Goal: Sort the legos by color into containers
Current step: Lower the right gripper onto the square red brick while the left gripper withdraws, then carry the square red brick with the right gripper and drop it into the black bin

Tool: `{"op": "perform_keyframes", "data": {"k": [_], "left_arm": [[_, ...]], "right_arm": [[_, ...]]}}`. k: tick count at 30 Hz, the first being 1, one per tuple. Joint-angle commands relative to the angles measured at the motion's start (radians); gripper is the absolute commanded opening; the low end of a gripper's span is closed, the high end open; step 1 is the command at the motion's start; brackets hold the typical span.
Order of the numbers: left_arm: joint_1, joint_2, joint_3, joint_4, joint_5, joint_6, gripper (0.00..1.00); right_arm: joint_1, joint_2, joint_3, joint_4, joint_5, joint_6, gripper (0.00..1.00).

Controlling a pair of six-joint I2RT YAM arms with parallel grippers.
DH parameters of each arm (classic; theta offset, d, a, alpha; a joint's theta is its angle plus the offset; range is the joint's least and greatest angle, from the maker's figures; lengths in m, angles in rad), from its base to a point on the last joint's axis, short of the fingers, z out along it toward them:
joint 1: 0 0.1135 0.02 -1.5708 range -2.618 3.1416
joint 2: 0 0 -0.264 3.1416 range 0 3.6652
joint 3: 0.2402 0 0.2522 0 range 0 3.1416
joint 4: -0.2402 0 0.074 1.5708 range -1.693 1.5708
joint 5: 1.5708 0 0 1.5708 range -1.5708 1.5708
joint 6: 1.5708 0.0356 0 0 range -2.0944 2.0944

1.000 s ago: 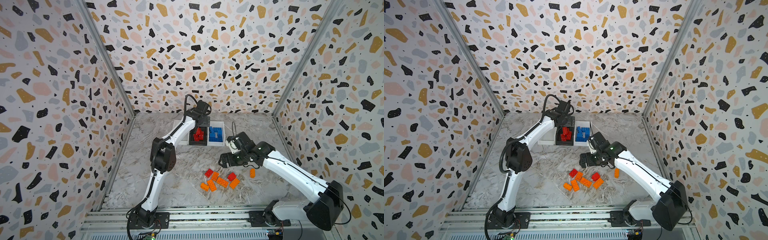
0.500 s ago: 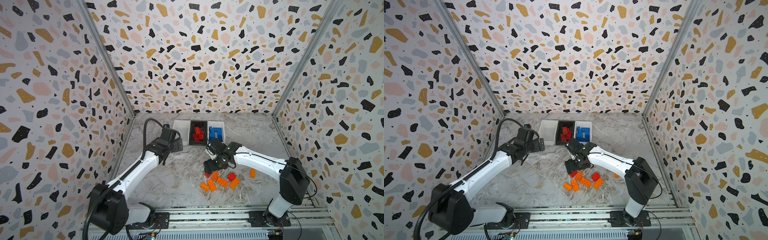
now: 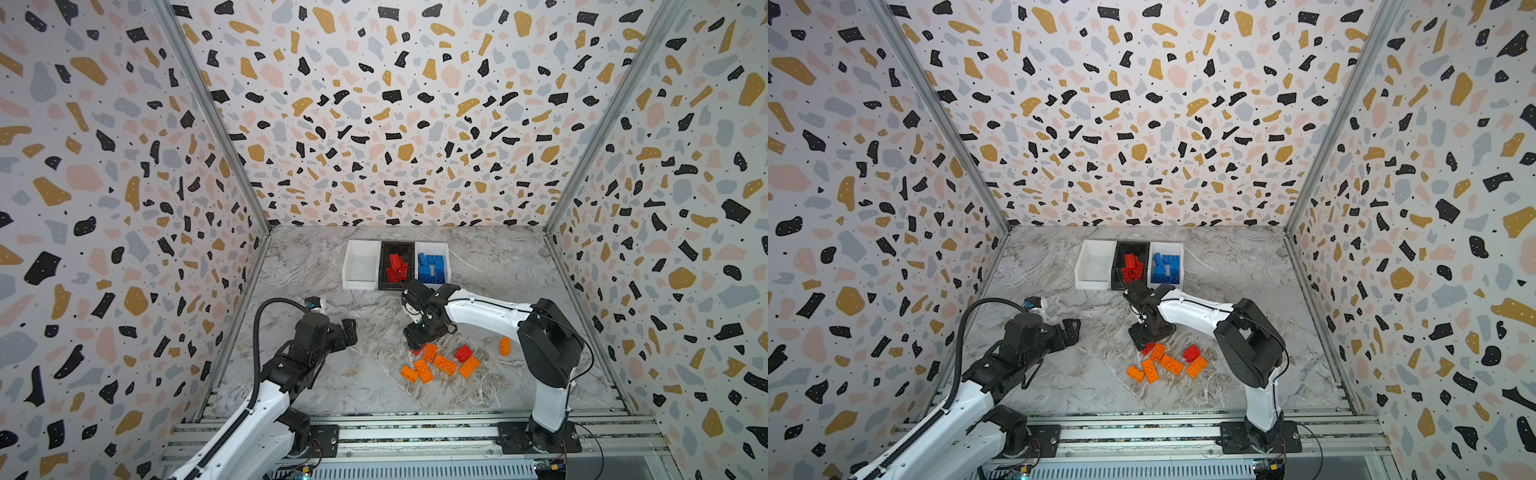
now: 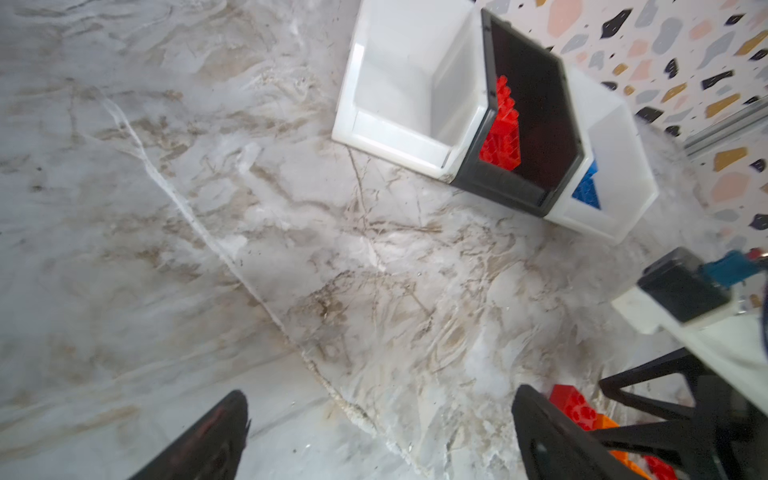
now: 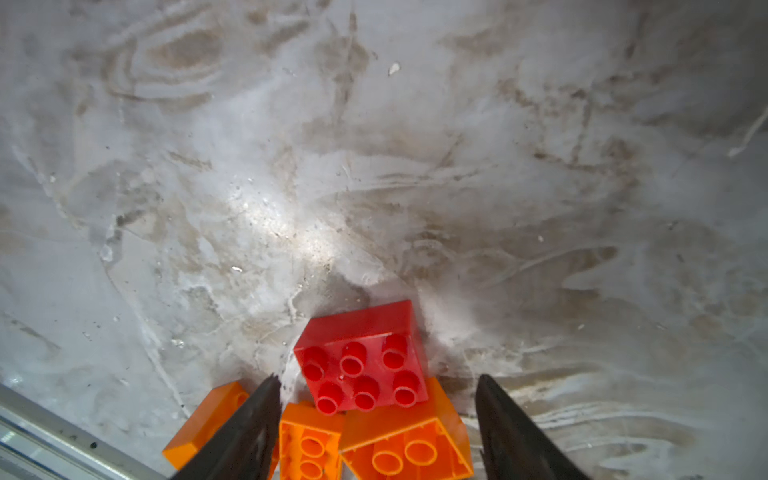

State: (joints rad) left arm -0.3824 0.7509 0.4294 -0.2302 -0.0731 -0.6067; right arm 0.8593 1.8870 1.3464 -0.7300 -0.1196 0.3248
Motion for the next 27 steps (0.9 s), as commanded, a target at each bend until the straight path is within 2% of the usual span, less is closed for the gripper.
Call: {"op": "perform_keyframes", "data": {"k": [1, 18, 27], "left_arm": [[-0.002, 0.019, 0.01, 0.057, 0.019, -0.013, 1.0], [-0.001, 0.025, 0.031, 0.034, -0.008, 0.007, 1.0], [-0.001, 0.079, 0.063, 0.035, -0.016, 0.034, 1.0]], "right_arm": [[-0.003, -0.002, 0.022, -0.009, -0.005, -0.029, 0.73], [0.012, 0.039, -0.002, 0.018, -0.017, -0.045, 0.64], [0.013, 0.052, -0.016, 0.027, -0.007, -0.04, 0.57]]}}
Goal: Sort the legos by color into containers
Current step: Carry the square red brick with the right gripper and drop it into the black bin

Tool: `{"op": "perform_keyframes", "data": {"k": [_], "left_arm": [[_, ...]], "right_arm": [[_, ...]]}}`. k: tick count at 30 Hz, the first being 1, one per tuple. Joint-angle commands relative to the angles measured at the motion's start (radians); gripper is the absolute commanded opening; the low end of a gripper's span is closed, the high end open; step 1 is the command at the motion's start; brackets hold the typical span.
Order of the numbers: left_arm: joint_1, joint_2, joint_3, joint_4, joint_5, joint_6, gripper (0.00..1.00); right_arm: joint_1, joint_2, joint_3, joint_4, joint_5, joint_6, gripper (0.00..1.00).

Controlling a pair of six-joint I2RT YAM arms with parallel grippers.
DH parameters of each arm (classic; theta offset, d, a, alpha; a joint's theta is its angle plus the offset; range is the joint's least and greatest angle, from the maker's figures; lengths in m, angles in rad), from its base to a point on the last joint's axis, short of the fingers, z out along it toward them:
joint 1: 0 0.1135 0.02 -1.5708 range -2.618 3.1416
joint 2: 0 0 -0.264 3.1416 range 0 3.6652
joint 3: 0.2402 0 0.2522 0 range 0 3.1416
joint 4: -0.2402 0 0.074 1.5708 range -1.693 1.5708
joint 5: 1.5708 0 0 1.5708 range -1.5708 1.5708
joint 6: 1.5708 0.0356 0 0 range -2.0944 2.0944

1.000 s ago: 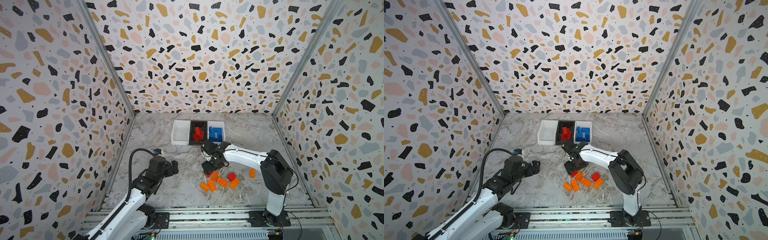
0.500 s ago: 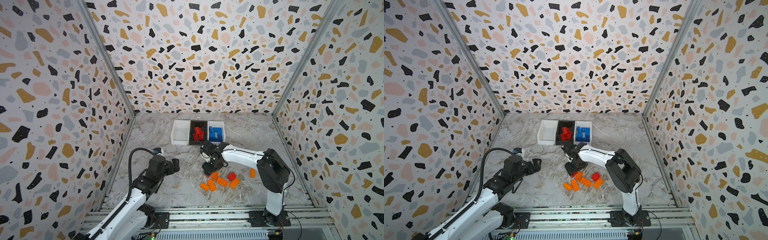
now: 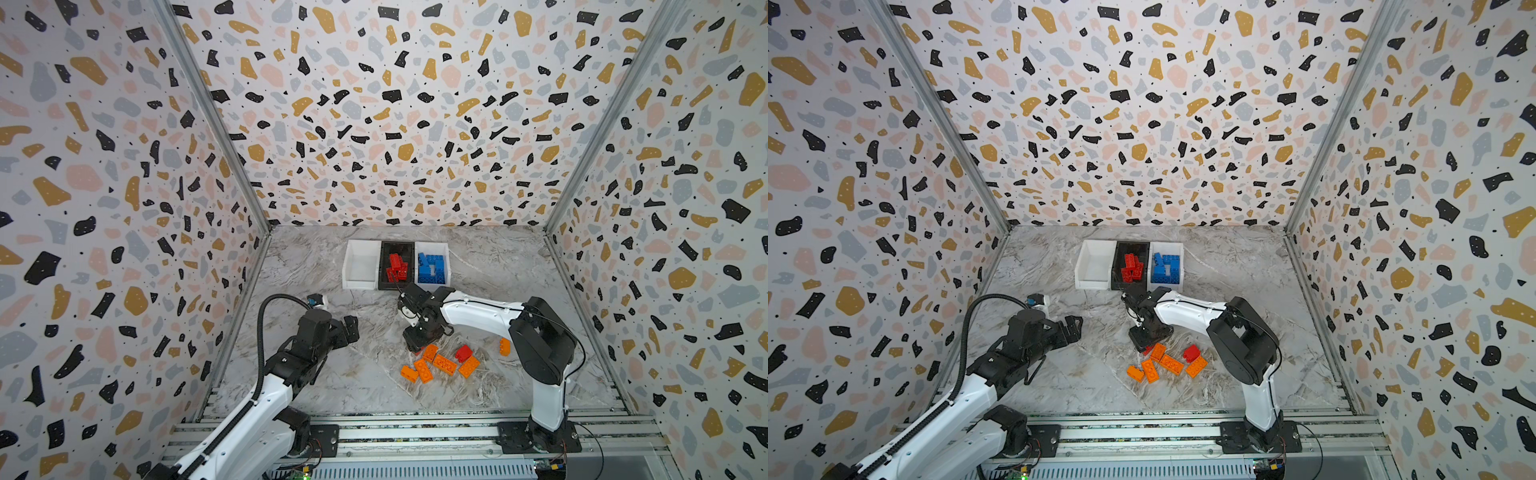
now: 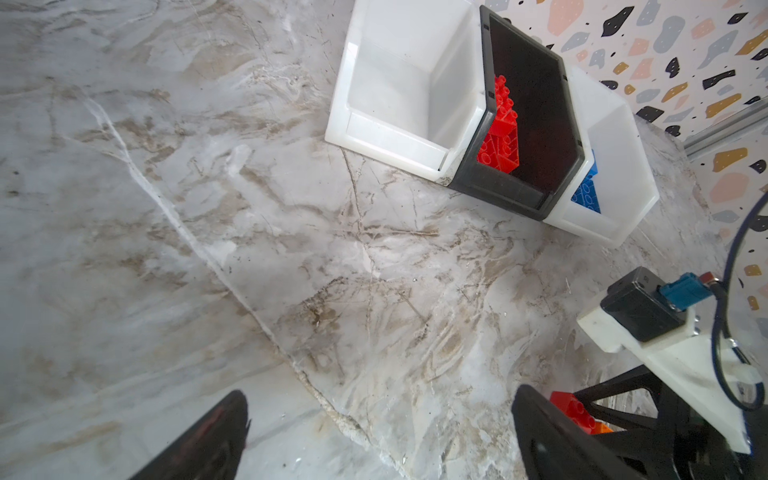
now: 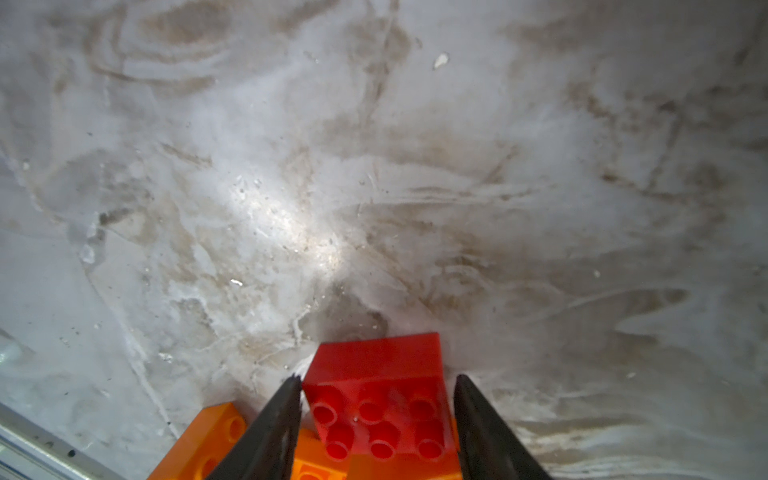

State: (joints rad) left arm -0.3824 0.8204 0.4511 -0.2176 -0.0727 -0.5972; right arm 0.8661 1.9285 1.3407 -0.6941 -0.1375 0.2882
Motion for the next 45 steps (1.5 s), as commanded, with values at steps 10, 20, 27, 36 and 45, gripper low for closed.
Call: {"op": "perform_keyframes", "data": {"k": [10, 20, 27, 36, 45], "left_arm": [[-0.002, 0.069, 0.067, 0.05, -0.022, 0.04, 1.0], [-0.001, 0.125, 0.127, 0.068, -0.046, 0.081, 1.0], [-0.001, 0.257, 0.235, 0.134, -0.023, 0.126, 1.0], [0.0, 0.434, 0.392, 0.169, 0.076, 0.181, 1.0], [0.003, 0.47, 0.49, 0.066, 0.02, 0.303, 1.0]], "right_arm": [[0.01, 0.021, -0.021, -0.019, 0.016, 0.005, 0.54], [-0.039, 0.056, 0.249, -0.132, 0.096, -0.011, 0.44], [-0.143, 0.228, 0.681, -0.229, 0.129, -0.058, 0.44], [-0.26, 0.458, 1.086, -0.19, 0.064, -0.069, 0.44], [-0.257, 0.46, 1.06, -0.033, 0.08, -0.121, 0.46]]}}
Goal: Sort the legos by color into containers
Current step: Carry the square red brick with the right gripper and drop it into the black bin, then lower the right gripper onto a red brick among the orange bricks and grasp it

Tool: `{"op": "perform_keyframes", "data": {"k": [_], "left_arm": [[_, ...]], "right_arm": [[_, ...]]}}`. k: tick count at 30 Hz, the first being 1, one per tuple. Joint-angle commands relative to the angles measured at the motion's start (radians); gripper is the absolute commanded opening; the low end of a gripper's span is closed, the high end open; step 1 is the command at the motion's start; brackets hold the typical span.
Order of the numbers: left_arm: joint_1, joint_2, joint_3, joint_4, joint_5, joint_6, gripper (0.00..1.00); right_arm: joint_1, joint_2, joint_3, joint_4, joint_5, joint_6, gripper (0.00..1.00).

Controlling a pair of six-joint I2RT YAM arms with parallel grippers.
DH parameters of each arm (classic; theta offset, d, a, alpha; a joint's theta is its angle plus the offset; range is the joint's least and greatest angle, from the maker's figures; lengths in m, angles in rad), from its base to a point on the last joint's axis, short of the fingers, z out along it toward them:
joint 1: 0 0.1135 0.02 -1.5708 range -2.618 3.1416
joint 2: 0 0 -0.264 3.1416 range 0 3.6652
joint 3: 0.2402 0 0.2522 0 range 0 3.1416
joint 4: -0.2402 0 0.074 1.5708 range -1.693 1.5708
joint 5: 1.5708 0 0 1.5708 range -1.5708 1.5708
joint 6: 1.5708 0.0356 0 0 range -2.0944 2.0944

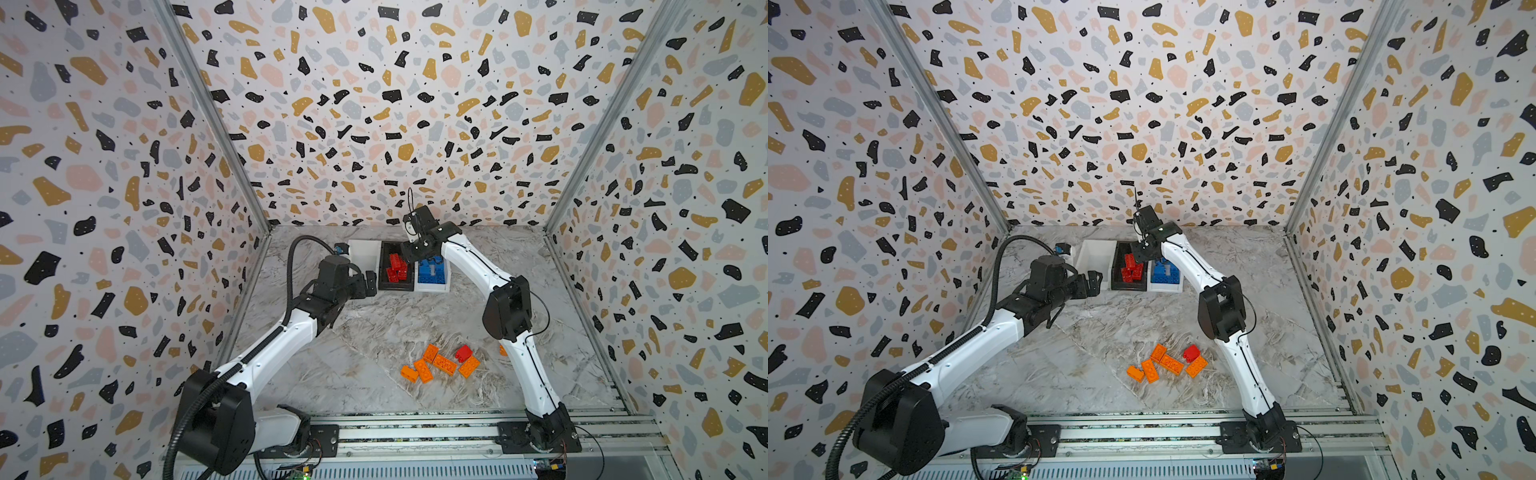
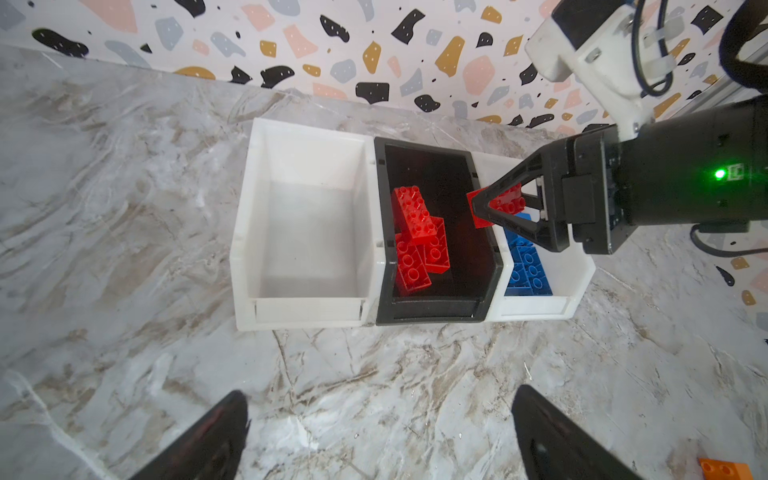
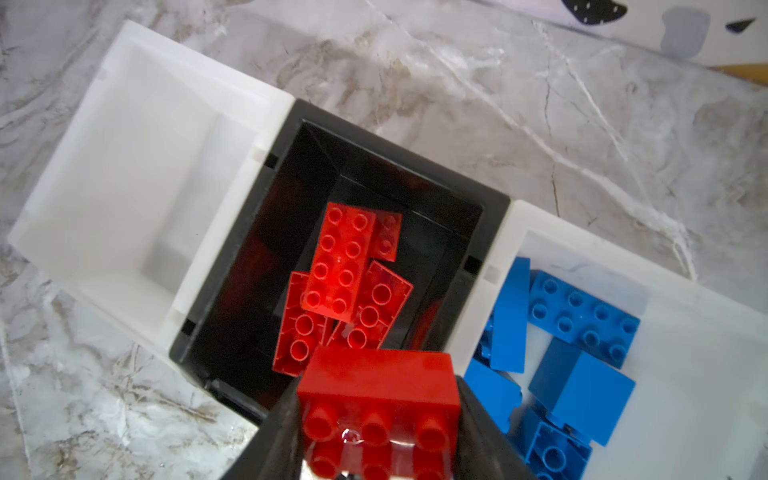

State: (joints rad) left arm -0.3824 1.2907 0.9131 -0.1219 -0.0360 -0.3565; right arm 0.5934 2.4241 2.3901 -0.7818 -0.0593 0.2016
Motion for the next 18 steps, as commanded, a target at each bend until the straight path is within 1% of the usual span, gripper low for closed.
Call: {"op": "perform_keyframes", "data": {"k": [1, 4, 5, 7, 9, 11, 13, 15, 16, 18], "left_arm": [[0.002, -0.001, 0.031, -0.034, -0.018, 0.068, 1.0], [0.003, -0.004, 0.038, -0.044, -0.022, 0.083, 1.0], [0.005, -0.006, 0.038, -0.046, -0.022, 0.086, 1.0], [0.004, -0.013, 0.036, -0.049, -0.026, 0.086, 1.0], [0.005, -0.027, 0.032, -0.057, -0.049, 0.077, 1.0], [0.007, -0.048, 0.019, -0.053, -0.053, 0.069, 1.0], [0.007, -0.075, -0.004, -0.037, -0.045, 0.057, 1.0], [0.007, -0.099, -0.031, -0.018, -0.024, 0.047, 1.0], [0.006, -0.107, -0.043, -0.01, -0.008, 0.043, 1.0], [0.006, -0.119, -0.071, 0.006, 0.036, 0.037, 1.0]], "right_arm": [[0.016, -0.034, 0.009, 0.061, 0.001, -0.035, 0.46], [0.016, -0.024, 0.007, 0.083, -0.011, -0.031, 0.48], [0.016, -0.018, 0.008, 0.092, -0.016, -0.029, 0.5], [0.016, -0.009, 0.01, 0.109, -0.036, -0.024, 0.62], [0.016, -0.002, 0.024, 0.118, -0.052, -0.018, 0.8], [0.016, -0.007, 0.04, 0.118, -0.054, -0.016, 0.88], [0.016, -0.027, 0.046, 0.109, -0.044, -0.012, 0.9], [0.016, -0.066, 0.029, 0.083, -0.025, -0.01, 0.88], [0.017, -0.091, 0.011, 0.067, -0.015, -0.01, 0.87], [0.022, -0.165, -0.076, 0.03, 0.017, -0.004, 0.85]]}}
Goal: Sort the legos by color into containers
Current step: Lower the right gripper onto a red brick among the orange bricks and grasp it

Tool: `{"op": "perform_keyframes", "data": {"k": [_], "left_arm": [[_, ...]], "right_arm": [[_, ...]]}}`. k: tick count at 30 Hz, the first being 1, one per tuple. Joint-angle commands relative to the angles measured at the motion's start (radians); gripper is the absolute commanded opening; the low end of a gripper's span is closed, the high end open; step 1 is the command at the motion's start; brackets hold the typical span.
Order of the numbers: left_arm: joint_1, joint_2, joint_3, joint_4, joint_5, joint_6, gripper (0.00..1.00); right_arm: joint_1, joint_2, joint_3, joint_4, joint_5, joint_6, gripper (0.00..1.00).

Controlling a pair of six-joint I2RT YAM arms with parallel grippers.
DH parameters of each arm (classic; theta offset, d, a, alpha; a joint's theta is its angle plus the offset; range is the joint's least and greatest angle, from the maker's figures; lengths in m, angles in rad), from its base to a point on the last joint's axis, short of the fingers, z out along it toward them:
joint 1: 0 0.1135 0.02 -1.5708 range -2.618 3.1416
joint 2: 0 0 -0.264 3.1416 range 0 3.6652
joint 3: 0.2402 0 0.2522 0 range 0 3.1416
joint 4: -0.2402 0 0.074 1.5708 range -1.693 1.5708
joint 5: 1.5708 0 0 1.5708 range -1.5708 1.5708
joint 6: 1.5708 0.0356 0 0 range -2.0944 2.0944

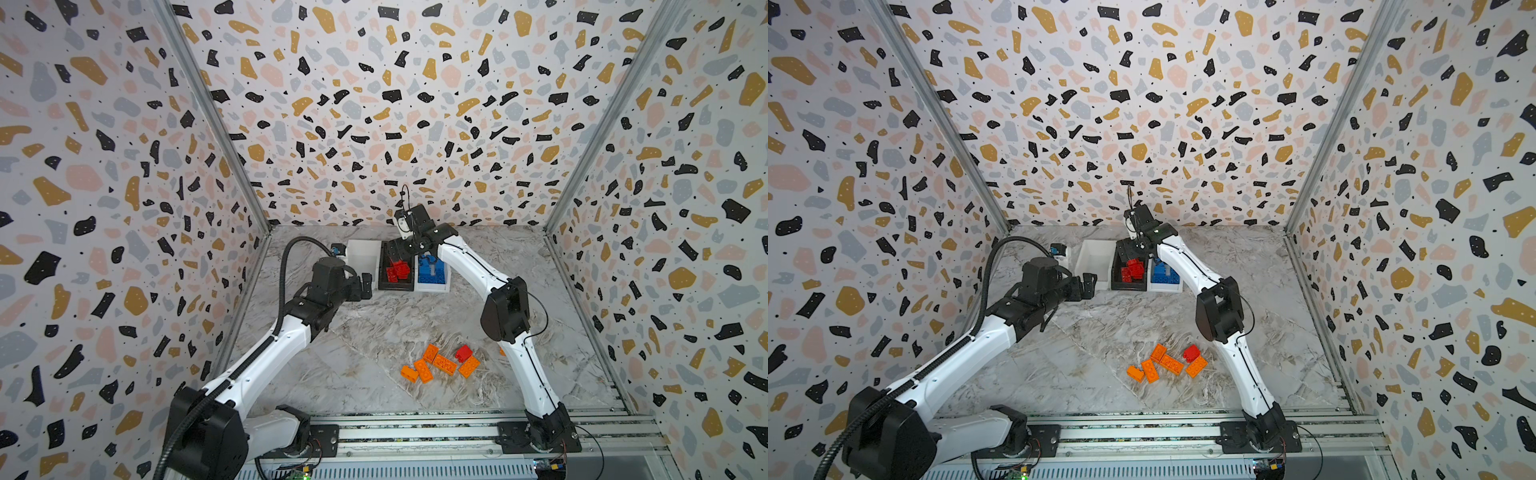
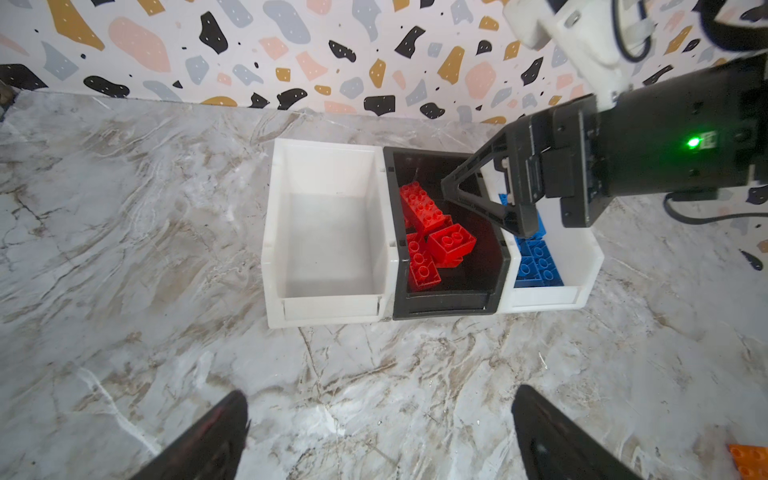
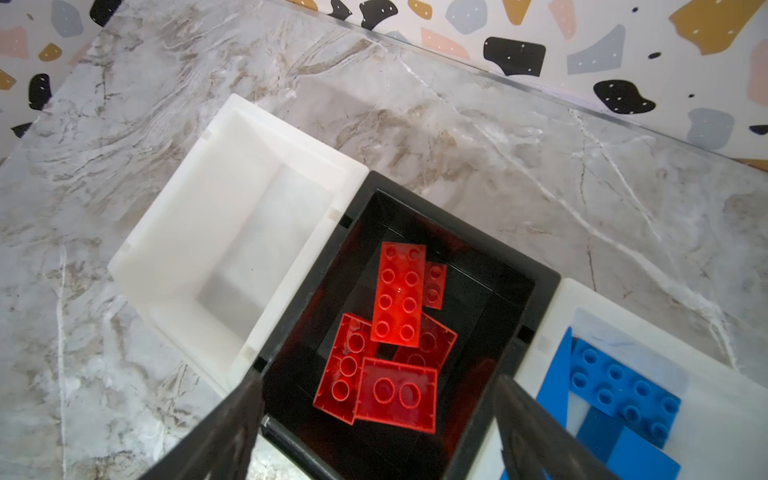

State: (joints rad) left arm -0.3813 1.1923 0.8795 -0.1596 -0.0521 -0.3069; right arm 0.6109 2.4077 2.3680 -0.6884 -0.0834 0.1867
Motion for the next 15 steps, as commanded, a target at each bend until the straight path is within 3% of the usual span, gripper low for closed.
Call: {"op": "perform_keyframes", "data": {"k": [1, 4, 9, 15], "left_arm": [[0.004, -0.026, -0.051, 0.055, 0.073, -0.019, 1.0], [-0.007, -0.062, -0.114, 0.113, 0.115, -0.057, 1.0], [-0.088, -0.1, -0.181, 0.137, 0.117, -0.049, 1.0], [-0.228, -0.103, -0.242, 0.177, 0.15, -0.069, 1.0]], "right_arm": [[0.009, -0.192, -0.113, -0.072, 0.056, 0.013, 0.84], [0.026, -0.36, -0.377, -0.067, 0.107, 0.047, 0.82], [0.037, -0.672, -0.884, -0.013, 0.136, 0.223, 0.79], [0.069, -0.954, -1.292, 0.001, 0.124, 0.45, 0.77]]}}
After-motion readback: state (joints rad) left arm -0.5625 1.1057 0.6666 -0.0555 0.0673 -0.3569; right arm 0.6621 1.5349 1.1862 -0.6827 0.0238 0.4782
